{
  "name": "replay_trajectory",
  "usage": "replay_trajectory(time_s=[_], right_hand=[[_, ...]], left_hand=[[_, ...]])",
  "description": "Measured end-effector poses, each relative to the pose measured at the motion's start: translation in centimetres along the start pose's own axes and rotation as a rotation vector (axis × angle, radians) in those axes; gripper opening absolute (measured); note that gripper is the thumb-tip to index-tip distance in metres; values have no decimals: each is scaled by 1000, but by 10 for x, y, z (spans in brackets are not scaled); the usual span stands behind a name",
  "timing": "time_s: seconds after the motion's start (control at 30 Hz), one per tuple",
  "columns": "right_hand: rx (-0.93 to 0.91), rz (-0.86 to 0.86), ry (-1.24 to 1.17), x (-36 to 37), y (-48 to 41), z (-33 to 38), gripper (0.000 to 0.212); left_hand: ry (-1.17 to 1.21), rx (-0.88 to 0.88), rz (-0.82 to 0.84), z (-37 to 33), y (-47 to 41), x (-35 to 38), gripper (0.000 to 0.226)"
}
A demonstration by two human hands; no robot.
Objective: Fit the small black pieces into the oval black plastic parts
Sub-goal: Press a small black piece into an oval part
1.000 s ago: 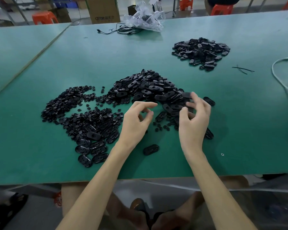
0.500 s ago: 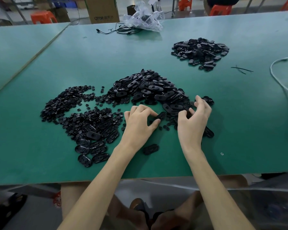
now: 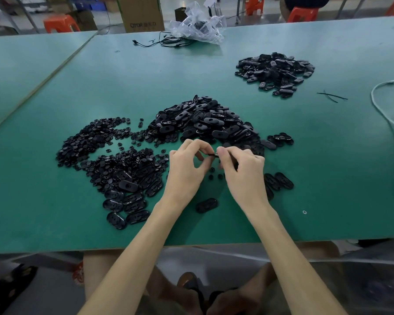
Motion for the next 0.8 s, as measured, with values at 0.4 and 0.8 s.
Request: replay_trajectory(time_s=[0.4,0.8], right_hand=[[18,-35,-119,-3,1,-2,15],[-146,136,194,20,5,4,26]], left_hand=[[-159,-178,-130,13,1,-9,28],[-514,-314,-64,28,4,-2,32]])
Point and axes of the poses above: each hand's wrist, its own y-axis away from the middle knuckle, its own x-axis out of the palm, z = x × y, the point moved 7 cm from there along -y, towards the middle knuckle, and after that the axes turned 3 degrees about z, right-handed, at the moved point
